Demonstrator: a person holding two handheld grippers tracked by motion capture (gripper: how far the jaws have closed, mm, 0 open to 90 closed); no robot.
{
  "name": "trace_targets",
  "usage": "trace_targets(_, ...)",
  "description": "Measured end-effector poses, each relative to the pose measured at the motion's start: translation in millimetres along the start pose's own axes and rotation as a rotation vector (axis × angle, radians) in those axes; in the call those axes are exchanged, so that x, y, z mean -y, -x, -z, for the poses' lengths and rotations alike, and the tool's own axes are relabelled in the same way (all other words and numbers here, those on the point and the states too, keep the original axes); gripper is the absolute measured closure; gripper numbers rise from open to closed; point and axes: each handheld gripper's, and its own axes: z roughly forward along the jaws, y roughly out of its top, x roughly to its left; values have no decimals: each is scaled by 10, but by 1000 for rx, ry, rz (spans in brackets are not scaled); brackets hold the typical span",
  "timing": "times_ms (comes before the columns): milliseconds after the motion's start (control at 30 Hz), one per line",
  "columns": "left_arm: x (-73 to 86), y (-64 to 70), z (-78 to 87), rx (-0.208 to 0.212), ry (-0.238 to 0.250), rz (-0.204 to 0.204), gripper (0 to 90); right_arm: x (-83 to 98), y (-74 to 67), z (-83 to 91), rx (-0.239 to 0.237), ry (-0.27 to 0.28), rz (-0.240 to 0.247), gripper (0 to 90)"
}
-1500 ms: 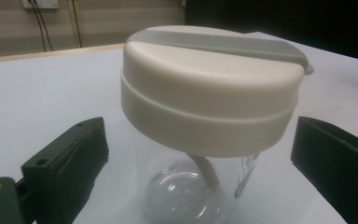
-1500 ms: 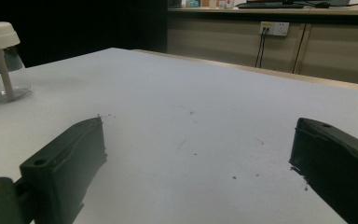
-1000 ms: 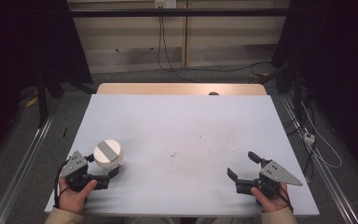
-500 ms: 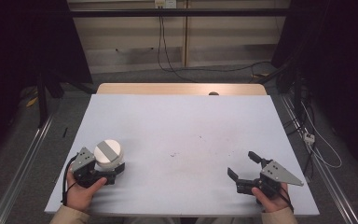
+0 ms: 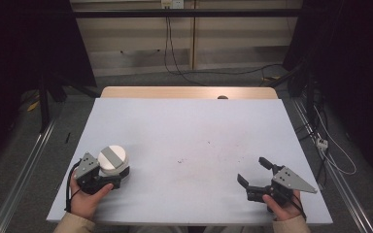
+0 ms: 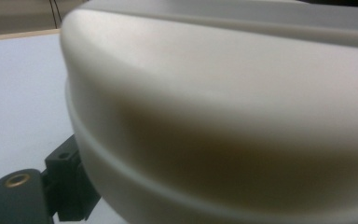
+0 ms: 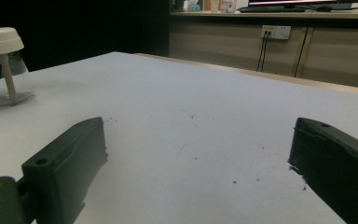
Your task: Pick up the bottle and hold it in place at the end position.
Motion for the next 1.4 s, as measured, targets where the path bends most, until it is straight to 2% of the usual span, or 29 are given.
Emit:
trace_targets(133, 0, 0, 0, 3, 7, -7, 136, 0, 6, 0, 2, 2, -1, 35)
trace_targets(367, -3, -19, -11, 14, 26, 7, 176, -1, 10, 2, 0, 6, -5, 37)
trace_targets(433, 0, -23, -4, 12, 31, 19, 178, -2, 12, 5, 3, 6, -7, 37)
trace_targets(567, -2, -44, 11, -5, 31, 9, 181, -4, 20, 10, 4, 11, -9, 37)
trace_targets(767, -48, -58, 1, -5, 68, 45, 182, -6, 25, 12, 5, 16, -9, 37)
trace_targets(967, -109, -23, -70, -1, 77, 31, 183, -6, 29, 7, 4, 17, -10, 38)
trace_targets(1400, -299, 102, -311, 41, 104, -11, 184, -13, 25, -19, 2, 14, -3, 38)
